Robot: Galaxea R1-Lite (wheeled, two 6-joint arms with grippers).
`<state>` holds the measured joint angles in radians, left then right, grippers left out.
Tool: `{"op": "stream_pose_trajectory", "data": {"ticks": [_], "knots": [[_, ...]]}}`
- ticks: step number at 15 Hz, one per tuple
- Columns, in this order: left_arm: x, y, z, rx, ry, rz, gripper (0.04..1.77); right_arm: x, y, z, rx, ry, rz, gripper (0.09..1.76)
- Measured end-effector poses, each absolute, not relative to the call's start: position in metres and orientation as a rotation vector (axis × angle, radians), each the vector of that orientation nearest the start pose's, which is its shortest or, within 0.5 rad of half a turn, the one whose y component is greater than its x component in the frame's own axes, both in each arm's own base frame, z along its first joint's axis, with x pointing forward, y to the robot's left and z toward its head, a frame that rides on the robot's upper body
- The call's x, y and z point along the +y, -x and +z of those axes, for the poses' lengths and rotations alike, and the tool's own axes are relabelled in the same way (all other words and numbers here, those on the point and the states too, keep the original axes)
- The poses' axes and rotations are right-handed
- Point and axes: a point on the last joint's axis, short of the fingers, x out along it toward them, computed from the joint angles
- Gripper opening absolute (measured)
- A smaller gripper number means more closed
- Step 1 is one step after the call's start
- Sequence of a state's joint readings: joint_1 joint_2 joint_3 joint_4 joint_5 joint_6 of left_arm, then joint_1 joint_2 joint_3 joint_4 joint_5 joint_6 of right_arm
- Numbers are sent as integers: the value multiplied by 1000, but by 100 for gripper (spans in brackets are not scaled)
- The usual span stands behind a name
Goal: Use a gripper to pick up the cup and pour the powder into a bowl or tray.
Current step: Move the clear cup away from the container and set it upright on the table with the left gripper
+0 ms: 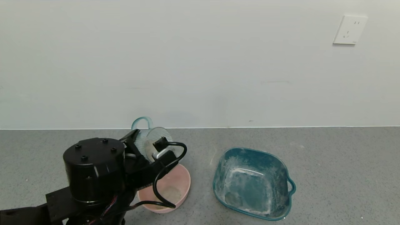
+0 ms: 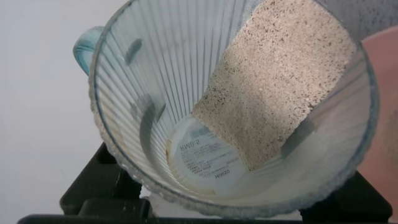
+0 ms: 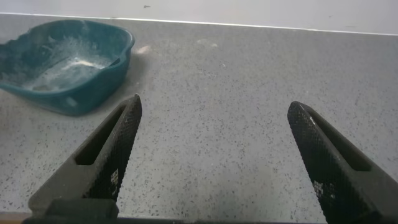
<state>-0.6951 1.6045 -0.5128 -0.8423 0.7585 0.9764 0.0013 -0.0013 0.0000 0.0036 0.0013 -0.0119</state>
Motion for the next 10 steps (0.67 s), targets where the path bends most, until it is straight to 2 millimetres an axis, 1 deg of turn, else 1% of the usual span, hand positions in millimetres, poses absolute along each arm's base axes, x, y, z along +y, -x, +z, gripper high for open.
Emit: {"op": "stream_pose_trajectory", "data": {"ticks": [3,6,8,10], "knots": [[-141,-212,152,206,-1039,-79,130,0,23,75,2,11,3,171],[-129,-225,151,207,-952,-104,130,0,23,75,2,12,3,171],[-121,-229,149,219,-870,-118,130,0,23,75,2,12,3,171],[-119,-232,146,228,-769,-133,130,0,23,75,2,11,3,171]]}}
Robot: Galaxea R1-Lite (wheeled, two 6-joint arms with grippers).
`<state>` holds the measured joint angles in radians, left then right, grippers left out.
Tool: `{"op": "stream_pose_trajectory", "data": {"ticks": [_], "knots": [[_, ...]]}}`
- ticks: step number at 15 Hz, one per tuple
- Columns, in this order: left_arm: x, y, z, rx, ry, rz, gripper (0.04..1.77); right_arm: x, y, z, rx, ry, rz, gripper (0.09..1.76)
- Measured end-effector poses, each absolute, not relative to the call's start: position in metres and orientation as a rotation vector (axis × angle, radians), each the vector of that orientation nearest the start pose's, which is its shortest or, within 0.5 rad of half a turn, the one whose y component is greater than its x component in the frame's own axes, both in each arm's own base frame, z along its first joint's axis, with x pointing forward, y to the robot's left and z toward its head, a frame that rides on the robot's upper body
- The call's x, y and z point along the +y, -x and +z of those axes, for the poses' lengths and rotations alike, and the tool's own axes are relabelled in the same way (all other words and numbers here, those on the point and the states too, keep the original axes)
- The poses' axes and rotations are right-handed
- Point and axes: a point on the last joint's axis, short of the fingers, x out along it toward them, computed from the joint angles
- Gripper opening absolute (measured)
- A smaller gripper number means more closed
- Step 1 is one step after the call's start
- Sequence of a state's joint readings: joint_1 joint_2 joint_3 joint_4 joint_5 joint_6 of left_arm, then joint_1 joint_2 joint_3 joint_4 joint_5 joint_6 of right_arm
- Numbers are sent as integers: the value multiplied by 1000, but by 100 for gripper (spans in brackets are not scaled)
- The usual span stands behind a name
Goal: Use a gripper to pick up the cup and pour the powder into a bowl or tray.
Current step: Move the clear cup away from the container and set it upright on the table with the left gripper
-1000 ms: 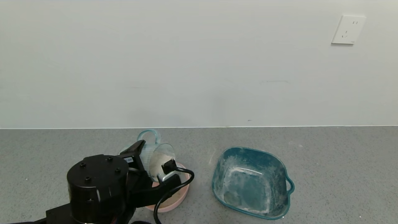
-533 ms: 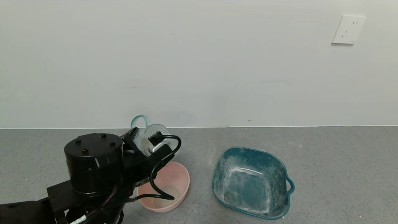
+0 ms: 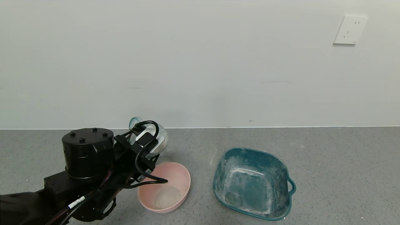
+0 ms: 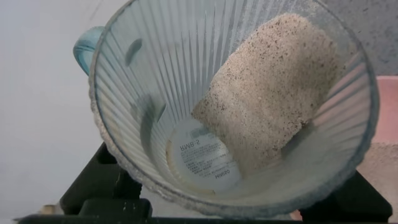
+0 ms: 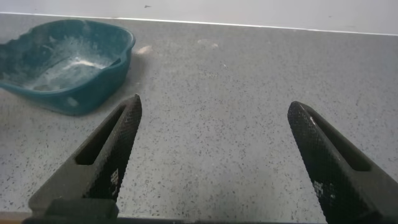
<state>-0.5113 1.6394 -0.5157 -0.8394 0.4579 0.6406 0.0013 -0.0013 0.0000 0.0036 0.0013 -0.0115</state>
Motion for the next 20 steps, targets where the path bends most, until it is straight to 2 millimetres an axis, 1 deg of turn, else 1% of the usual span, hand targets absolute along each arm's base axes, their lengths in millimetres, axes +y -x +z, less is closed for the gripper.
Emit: {"op": "stream_pose_trajectory", "data": {"ticks": [2,4,7,9,11,13,16,20], "knots": [[-118,-240,148,220,-637,-152,130,0,23,75,2,12,3,171],[-112,-250,150,218,-528,-166,130,0,23,75,2,11,3,171],[-89,-261,148,229,-419,-196,130,0,23,75,2,11,3,171],[-66,-270,145,245,-365,-181,130,0,23,75,2,12,3,171],[-44,-279,144,249,-275,-204,130,0,23,75,2,11,3,171],[-29,-286,143,257,-177,-206,130,0,23,75,2,11,2,171],[-14,-299,138,273,-92,-190,130,0,23,75,2,12,3,171],[-3,-323,127,293,-47,-180,130,0,23,75,2,12,2,171]]}}
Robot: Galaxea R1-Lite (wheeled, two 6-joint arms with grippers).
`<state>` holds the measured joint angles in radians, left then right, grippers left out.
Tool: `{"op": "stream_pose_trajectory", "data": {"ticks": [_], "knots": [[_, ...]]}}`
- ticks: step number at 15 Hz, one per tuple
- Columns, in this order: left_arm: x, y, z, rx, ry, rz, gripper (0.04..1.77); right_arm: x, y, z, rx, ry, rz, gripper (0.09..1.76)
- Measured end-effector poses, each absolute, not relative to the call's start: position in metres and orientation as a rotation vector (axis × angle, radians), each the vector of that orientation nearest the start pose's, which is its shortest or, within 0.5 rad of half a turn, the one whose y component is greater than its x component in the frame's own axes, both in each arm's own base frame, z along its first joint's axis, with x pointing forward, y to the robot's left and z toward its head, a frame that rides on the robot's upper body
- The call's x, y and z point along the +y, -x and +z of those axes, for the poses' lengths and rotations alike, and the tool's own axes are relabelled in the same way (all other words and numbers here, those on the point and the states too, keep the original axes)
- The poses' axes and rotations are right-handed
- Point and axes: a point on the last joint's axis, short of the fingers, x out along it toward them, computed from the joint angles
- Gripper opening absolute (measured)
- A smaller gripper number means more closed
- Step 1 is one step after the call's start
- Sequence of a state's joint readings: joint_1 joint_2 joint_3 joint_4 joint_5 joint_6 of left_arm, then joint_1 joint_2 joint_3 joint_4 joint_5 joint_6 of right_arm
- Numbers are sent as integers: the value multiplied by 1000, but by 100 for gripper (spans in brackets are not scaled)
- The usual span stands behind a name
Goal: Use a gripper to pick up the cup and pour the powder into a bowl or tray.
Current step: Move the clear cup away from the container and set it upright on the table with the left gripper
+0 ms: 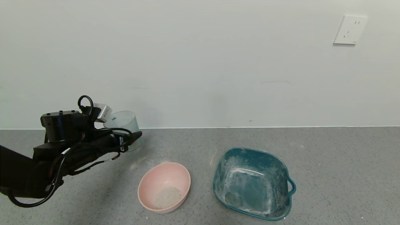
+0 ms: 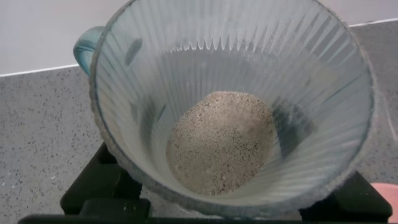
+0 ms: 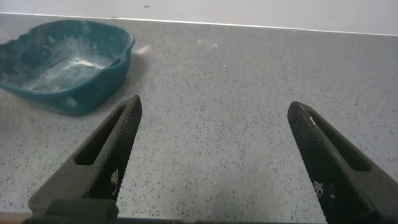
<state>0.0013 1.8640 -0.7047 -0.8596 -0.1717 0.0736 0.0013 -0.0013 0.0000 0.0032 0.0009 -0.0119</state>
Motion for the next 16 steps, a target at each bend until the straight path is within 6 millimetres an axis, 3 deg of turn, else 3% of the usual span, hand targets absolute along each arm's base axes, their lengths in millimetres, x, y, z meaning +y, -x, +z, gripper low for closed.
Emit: {"op": "stream_pose_trajectory", "data": {"ticks": [7,16], "knots": [[3,-361,100,239,-16,-156,130,0,23,75,2,11,3,171],[1,-377,59,249,15,-154,130,0,23,75,2,12,3,171]]}}
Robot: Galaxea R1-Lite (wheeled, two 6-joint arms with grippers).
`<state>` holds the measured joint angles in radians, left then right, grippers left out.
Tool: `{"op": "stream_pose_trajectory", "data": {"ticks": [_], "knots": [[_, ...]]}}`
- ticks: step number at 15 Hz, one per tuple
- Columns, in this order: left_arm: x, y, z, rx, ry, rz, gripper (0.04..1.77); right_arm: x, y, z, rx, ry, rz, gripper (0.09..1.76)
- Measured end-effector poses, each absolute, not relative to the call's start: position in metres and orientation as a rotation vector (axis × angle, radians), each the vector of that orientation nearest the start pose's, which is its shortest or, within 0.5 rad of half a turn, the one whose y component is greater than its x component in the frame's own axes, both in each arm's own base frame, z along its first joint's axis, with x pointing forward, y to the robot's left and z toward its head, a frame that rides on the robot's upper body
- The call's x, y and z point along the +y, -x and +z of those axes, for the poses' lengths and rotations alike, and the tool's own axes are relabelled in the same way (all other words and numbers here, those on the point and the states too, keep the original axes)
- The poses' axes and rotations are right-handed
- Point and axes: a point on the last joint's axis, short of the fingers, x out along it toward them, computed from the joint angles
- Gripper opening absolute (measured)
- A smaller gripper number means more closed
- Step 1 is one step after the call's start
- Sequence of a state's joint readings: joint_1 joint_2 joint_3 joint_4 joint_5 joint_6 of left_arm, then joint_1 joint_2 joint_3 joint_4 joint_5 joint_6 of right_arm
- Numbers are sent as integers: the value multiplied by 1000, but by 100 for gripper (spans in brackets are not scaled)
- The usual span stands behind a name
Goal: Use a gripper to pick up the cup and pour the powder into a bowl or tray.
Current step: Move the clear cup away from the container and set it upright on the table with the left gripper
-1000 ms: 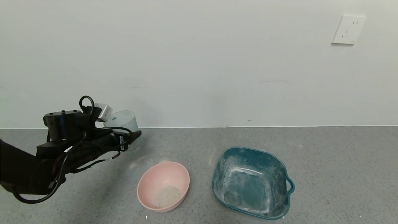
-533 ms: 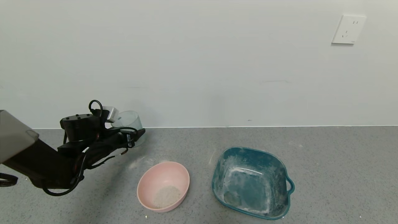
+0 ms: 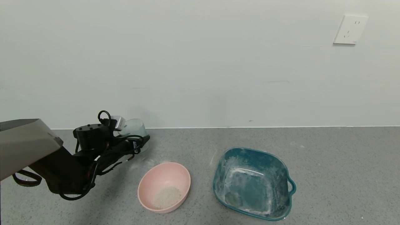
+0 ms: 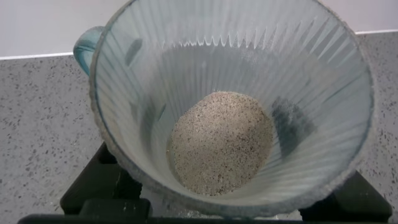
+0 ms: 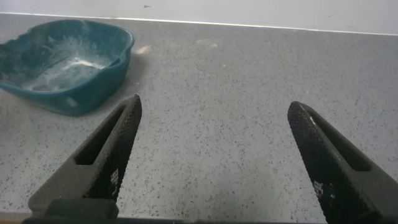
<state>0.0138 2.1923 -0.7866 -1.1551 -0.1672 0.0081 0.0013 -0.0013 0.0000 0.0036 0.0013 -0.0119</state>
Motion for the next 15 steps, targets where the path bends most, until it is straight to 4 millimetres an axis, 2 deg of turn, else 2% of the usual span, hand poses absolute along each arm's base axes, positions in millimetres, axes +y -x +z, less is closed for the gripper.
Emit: {"op": "stream_pose_trajectory", "data": {"ticks": [9,15], "knots": [[-2,-383,29,297,24,-160,130,0,23,75,2,12,3,171],[-2,-382,24,303,23,-161,130,0,23,75,2,11,3,171]]}}
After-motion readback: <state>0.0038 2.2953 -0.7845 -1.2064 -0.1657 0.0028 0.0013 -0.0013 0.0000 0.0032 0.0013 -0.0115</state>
